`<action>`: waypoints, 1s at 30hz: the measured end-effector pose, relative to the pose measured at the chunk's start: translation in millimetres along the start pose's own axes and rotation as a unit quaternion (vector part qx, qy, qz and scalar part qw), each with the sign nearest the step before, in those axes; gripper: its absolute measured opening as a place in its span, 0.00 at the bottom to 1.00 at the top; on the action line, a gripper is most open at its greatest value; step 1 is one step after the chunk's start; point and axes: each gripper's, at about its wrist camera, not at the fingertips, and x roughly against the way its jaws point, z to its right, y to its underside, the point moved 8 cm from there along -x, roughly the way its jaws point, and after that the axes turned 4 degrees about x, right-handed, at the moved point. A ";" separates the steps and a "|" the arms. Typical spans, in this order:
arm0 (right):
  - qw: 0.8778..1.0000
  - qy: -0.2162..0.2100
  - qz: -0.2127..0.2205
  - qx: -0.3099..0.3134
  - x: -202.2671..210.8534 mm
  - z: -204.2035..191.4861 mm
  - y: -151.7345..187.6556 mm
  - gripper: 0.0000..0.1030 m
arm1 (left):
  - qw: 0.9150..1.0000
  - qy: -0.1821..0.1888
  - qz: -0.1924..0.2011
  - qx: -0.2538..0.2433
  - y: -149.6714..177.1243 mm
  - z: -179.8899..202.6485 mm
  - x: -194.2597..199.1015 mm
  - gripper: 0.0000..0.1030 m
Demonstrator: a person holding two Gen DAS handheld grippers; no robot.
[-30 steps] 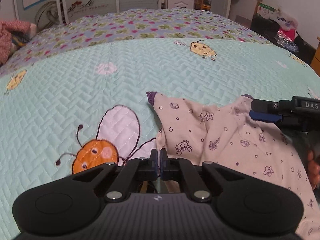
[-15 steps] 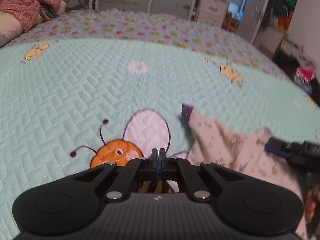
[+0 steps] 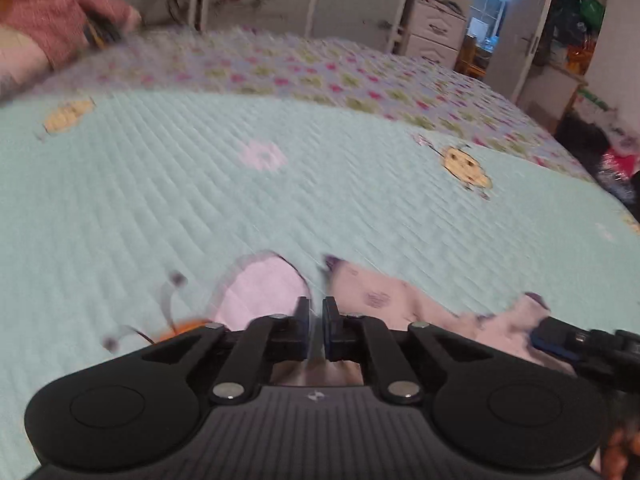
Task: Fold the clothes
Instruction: 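Release both grippers and spread the top flat along the quilt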
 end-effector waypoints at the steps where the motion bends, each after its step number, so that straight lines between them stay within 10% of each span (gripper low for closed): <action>1: 1.000 0.000 0.000 0.000 0.0 0.2 0.1 0.23 | 1.000 0.010 0.000 0.010 -2.6 -0.2 2.4 0.06; 4: 1.000 -0.001 0.000 -0.001 0.7 0.6 0.3 0.23 | 0.998 0.057 0.025 0.026 -11.0 10.2 16.8 0.11; 6: 1.000 -0.001 0.000 -0.001 1.3 0.3 0.6 0.23 | 0.996 0.085 0.031 0.012 -9.5 25.6 18.4 0.35; 9: 1.000 -0.001 0.000 -0.001 1.7 -0.2 0.6 0.23 | 0.999 0.020 -0.034 -0.037 9.5 28.4 -23.8 0.43; 13: 1.000 -0.002 0.000 -0.002 1.3 0.1 0.2 0.23 | 1.000 0.012 -0.002 0.010 5.3 20.1 -7.7 0.43; 18: 1.000 -0.008 0.001 -0.004 2.6 0.6 -0.2 0.25 | 0.989 0.027 0.060 0.130 16.1 -20.8 81.2 0.43; 26: 1.000 -0.002 0.008 0.015 8.5 -4.9 1.5 0.26 | 0.987 0.041 -0.013 0.153 157.2 -66.3 242.8 0.48; 30: 0.997 0.052 0.005 0.063 48.7 -52.5 23.1 0.54 | 0.978 0.033 -0.005 0.206 207.2 -95.7 302.1 0.57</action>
